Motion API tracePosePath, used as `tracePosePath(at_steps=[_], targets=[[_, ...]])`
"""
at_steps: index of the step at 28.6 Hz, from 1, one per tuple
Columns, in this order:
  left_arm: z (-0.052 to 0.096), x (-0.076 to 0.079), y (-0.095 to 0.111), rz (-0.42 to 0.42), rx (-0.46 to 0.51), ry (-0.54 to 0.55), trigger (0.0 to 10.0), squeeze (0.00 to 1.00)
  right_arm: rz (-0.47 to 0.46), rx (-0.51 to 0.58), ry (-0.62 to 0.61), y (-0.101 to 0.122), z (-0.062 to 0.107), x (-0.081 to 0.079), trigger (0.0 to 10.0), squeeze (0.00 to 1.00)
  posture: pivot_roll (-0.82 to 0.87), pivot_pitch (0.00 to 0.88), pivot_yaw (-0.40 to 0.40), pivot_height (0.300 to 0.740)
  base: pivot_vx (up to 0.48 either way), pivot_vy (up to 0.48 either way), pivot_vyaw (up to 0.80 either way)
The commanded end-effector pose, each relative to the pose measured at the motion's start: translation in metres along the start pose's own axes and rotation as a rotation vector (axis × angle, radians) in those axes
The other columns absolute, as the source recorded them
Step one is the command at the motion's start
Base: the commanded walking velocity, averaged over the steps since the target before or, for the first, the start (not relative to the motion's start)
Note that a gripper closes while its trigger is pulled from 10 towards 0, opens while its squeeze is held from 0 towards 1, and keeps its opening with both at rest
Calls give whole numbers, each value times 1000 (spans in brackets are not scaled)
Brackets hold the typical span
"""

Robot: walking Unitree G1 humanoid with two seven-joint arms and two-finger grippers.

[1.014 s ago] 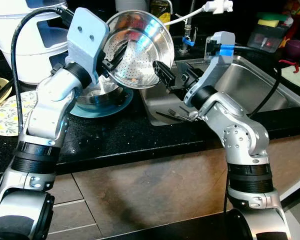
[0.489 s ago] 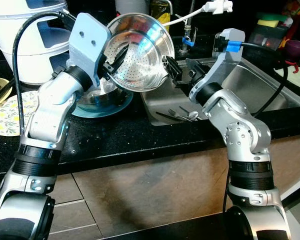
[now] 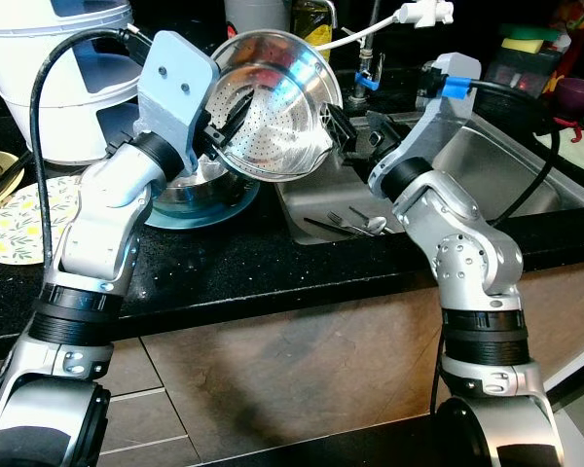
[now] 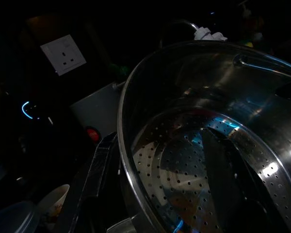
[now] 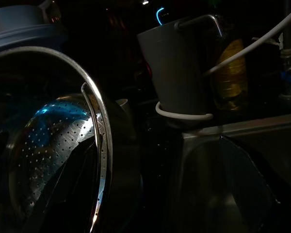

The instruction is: Kitchen organization

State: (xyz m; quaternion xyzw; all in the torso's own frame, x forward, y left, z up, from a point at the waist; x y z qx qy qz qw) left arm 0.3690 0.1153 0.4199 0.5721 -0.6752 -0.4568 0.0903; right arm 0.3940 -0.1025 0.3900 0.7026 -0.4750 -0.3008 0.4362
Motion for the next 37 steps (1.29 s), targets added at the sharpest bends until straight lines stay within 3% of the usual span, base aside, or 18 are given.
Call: tracePosePath(at_steps=[1, 7, 11, 16, 17, 20, 21, 23, 25, 28, 29, 31, 36, 37], targets=[[2, -3, 29, -37, 119, 1, 0, 0, 17, -24, -159, -4, 7, 39, 10000, 0, 42, 194, 31, 740, 0, 0, 0], [2, -7, 33, -13, 139, 20, 0, 0, 31, -38, -167, -6, 8, 44, 10000, 0, 39, 200, 32, 740, 0, 0, 0], [1, -6, 36, 1, 159, 24, 0, 0, 28, -66, -136, -16, 8, 35, 10000, 0, 37, 201, 33, 740, 0, 0, 0], [4, -21, 36, -33, 148, 78, 0, 0, 27, 14, -202, 7, 7, 54, 10000, 0, 37, 201, 34, 740, 0, 0, 0], [6, -29, 31, -59, 112, 97, 0, 0, 33, 85, -168, 28, 5, 54, 10000, 0, 37, 203, 33, 740, 0, 0, 0], [8, -36, 23, -92, 68, 121, 0, 0, 28, 196, -71, 56, 5, 41, 10000, 0, 36, 204, 31, 740, 0, 0, 0], [8, -36, 23, -92, 68, 121, 0, 0, 28, 196, -71, 56, 5, 41, 10000, 0, 36, 204, 31, 740, 0, 0, 0], [8, -35, 20, -107, 51, 117, 0, 0, -18, 210, 20, 62, 5, 25, 10000, 0, 36, 203, 32, 740, 0, 0, 0], [8, -32, 14, -99, 25, 114, 0, 0, -16, 205, 138, 60, 6, 1, 10000, 0, 34, 204, 33, 740, 0, 0, 0], [7, -28, 10, -120, 10, 98, 0, 0, -19, 185, 196, 53, 8, -12, 10000, 0, 35, 203, 34, 740, 0, 0, 0], [6, -26, 9, -111, 11, 91, 0, 0, 35, 159, 211, 45, 8, -18, 10000, 0, 35, 203, 34, 740, 0, 0, 0], [5, -24, 7, -99, 11, 94, 0, 0, 92, 123, 213, 34, 8, -23, 10000, 0, 35, 203, 34, 740, 0, 0, 0], [6, -27, 3, -136, -19, 120, 0, 0, 5, 134, 176, 35, 7, -15, 10000, 0, 35, 203, 34, 740, 0, 0, 0], [6, -27, 3, -142, -21, 118, 0, 0, -54, 144, 167, 38, 7, -12, 10000, 0, 36, 206, 34, 740, 0, 0, 0]])
Point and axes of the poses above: a point about 5 cm out from each wrist's last joint towards the gripper, its own z axis pointing back from the gripper into the wrist, its own y axis along the axis of the wrist's last joint, x = y × z, the point moved 5 cm from there along -z, pointing out of the wrist towards the gripper, and after that the axes turned 12 degrees about z, right-handed, at the moved point
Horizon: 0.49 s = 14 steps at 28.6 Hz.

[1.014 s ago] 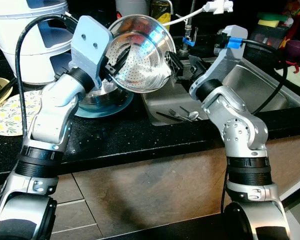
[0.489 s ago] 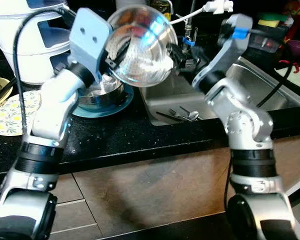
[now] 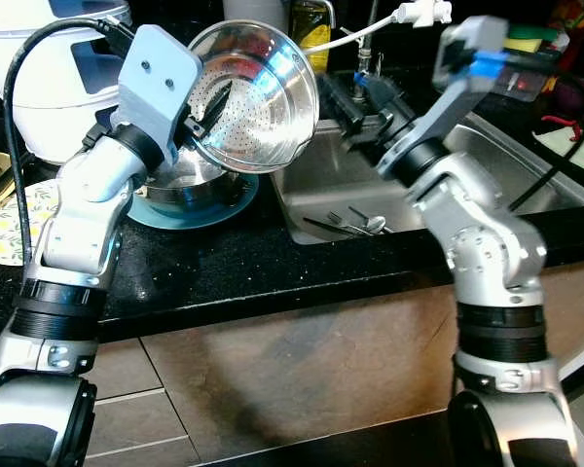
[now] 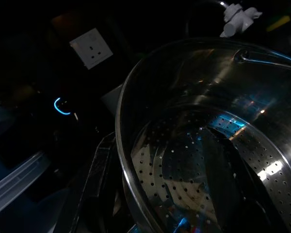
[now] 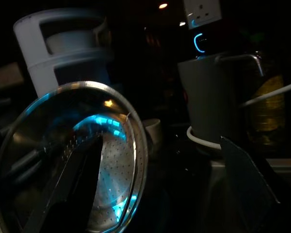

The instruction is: Kitchen organization

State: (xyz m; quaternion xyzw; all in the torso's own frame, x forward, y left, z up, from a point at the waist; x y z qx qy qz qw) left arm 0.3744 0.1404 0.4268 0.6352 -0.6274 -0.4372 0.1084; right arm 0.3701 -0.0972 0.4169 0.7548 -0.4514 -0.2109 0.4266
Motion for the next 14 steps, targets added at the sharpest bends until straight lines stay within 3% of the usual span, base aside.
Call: tracePosePath(at_steps=[1, 4, 7, 10, 14], targets=[[0, -1, 5, -11, 19, 3, 0, 0, -15, -3, -7, 3, 1, 5, 10000, 0, 36, 206, 34, 740, 0, 0, 0], [-1, 0, 7, 6, 42, -6, 0, 0, 138, -100, -37, -14, 4, 13, 10000, 0, 34, 206, 33, 740, 0, 0, 0], [-1, 2, 9, 6, 53, -15, 0, 0, 213, -145, -72, -26, 7, 18, 10000, 0, 34, 206, 33, 740, 0, 0, 0], [-1, 3, 10, 6, 57, -17, 0, 0, 231, -153, -73, -29, 8, 18, 10000, 0, 34, 206, 33, 740, 0, 0, 0], [0, 5, 18, 30, 95, -26, 0, 0, 188, -210, -100, -44, 11, 23, 10000, 0, 38, 204, 31, 740, 0, 0, 0]])
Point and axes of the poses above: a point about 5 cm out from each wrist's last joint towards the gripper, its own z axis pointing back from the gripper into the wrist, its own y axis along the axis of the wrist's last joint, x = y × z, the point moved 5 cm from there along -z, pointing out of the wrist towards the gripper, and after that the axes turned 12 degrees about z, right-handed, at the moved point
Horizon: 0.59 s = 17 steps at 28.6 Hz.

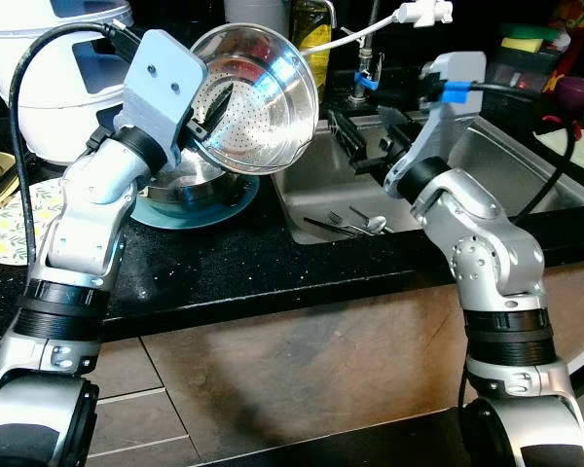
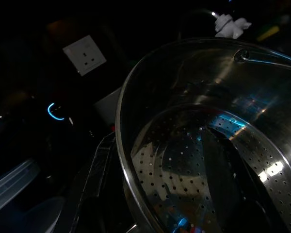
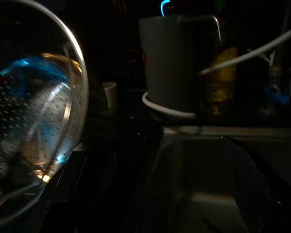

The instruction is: Kitchen organization

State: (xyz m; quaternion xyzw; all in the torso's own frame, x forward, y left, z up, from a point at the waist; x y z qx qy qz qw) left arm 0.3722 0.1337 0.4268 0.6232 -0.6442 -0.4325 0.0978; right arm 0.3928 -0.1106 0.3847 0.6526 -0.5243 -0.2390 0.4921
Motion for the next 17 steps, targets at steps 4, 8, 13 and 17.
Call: tracePosePath(at_steps=[4, 8, 13, 17], targets=[[1, 2, 17, 10, 75, -16, 0, 0, -115, -53, -21, -16, 1, 1, 10000, 0, 42, 204, 30, 740, 0, 0, 0], [0, 7, 18, 17, 87, -38, 0, 0, -261, -70, -32, -23, 1, 1, 10000, 0, 42, 205, 30, 740, 0, 0, 0], [1, 10, 16, 2, 79, -44, 0, 0, -466, -34, -50, -19, -1, 7, 10000, 0, 42, 202, 32, 740, 0, 0, 0], [2, 7, 14, -12, 68, -34, 0, 0, -553, 34, -64, -4, -2, 15, 10000, 0, 39, 200, 33, 740, 0, 0, 0]])
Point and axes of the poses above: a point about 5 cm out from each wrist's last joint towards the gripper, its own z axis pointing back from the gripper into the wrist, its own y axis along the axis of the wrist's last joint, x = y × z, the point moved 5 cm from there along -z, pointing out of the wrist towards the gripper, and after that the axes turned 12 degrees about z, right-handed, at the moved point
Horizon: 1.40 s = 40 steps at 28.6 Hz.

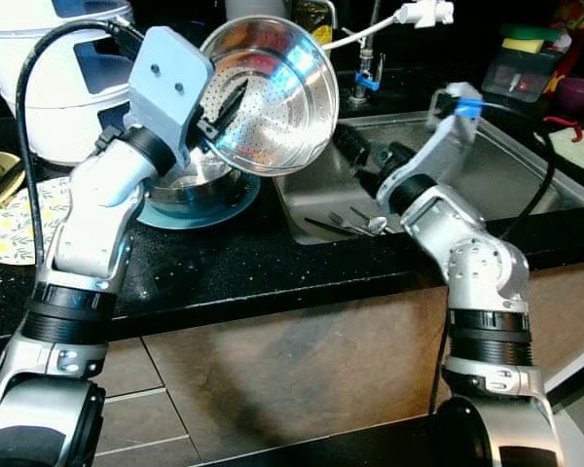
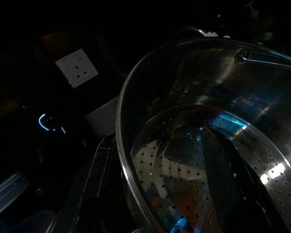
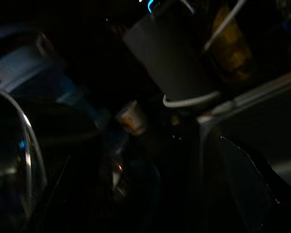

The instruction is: Kitchen organization

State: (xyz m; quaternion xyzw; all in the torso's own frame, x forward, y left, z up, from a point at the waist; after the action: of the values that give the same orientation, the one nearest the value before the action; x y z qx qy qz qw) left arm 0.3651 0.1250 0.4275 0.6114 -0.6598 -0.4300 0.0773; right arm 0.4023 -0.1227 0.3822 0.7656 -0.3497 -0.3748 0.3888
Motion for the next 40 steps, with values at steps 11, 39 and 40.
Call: tracePosePath(at_steps=[11, 39, 40], targets=[[3, -4, 5, -41, 16, 6, 0, 0, -6, 11, 120, 11, 3, -22, 10000, 0, 38, 193, 32, 740, 0, 0, 0], [0, 7, 10, 8, 55, -23, 0, 0, 199, -108, 129, -24, 8, -29, 0, 0, 36, 192, 33, 740, 0, 0, 0], [0, 7, 10, 8, 55, -23, 0, 0, 199, -108, 129, -24, 8, -29, 0, 0, 36, 192, 33, 740, 0, 0, 0]])
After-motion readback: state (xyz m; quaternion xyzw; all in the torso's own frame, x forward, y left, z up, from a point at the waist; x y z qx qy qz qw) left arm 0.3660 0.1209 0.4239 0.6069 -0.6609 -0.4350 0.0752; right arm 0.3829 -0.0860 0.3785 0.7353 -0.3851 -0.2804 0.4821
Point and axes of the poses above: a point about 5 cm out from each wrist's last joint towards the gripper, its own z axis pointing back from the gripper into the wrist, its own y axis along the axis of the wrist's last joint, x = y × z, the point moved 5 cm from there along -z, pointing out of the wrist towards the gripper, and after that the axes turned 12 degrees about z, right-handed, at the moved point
